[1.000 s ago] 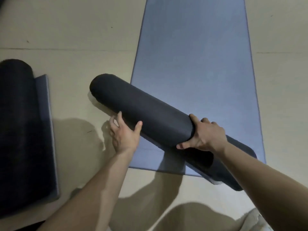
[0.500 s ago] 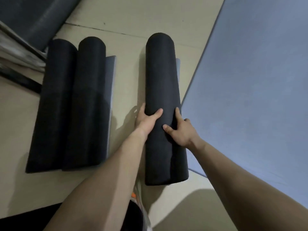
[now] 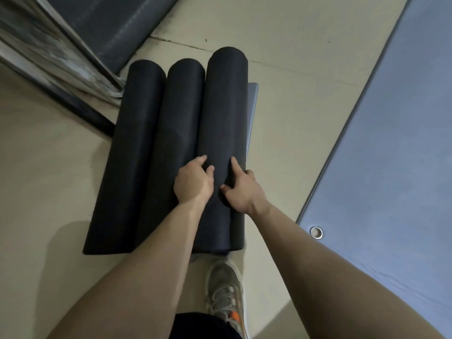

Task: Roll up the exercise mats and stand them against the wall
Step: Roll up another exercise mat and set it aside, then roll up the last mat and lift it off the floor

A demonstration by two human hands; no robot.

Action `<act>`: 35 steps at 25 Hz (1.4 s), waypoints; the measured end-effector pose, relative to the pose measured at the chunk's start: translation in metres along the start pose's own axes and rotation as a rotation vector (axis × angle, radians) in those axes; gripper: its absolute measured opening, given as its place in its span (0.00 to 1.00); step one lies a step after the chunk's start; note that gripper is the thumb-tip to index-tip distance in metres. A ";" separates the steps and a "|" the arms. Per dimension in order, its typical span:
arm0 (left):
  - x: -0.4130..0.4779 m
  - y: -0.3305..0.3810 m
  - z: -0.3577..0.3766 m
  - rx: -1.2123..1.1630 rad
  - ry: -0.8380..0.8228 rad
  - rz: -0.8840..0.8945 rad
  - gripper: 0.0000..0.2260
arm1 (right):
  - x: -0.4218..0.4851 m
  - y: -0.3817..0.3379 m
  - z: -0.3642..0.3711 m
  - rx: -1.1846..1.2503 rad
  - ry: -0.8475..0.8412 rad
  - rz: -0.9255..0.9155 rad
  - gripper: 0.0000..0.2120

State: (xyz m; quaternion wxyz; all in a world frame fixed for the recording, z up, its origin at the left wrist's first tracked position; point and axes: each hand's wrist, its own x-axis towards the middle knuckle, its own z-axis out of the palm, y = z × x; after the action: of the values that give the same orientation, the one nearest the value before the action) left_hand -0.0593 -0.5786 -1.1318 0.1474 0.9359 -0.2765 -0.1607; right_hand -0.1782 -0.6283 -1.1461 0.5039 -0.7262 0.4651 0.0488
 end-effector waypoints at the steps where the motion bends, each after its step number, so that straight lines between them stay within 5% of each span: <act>1: -0.015 0.006 -0.003 0.047 0.014 0.019 0.20 | -0.014 0.007 -0.007 -0.049 -0.020 -0.037 0.35; 5: -0.095 0.037 0.005 0.093 -0.065 0.235 0.20 | -0.098 0.083 -0.048 -0.272 0.011 0.060 0.27; 10: -0.223 0.099 0.077 0.191 -0.682 0.522 0.22 | -0.242 0.260 -0.111 -0.316 0.170 0.484 0.24; 12: -0.260 0.114 0.124 0.298 -0.796 0.616 0.27 | -0.279 0.320 -0.116 -0.345 0.180 0.615 0.22; 18: -0.304 0.114 0.233 0.785 -0.608 0.965 0.46 | -0.298 0.410 -0.094 -0.473 0.139 0.594 0.35; 21: -0.296 0.106 0.241 0.860 -0.468 1.058 0.47 | -0.297 0.418 -0.091 -0.599 0.171 0.548 0.33; 26: -0.292 0.106 0.215 0.817 -0.436 1.306 0.22 | -0.315 0.412 -0.100 -0.550 0.099 0.439 0.30; 30: -0.273 0.150 0.192 0.712 -0.670 1.118 0.15 | -0.320 0.394 -0.141 -0.465 0.068 0.411 0.18; 35: -0.258 0.189 0.184 0.593 -0.336 1.145 0.15 | -0.295 0.383 -0.175 -0.529 0.541 0.448 0.14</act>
State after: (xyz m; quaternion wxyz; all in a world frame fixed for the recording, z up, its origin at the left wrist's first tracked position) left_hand -0.4241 -0.6192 -1.1729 -0.0994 0.6045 -0.7815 -0.1178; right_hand -0.6918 -0.6025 -1.1647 0.1375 -0.6983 0.6977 0.0823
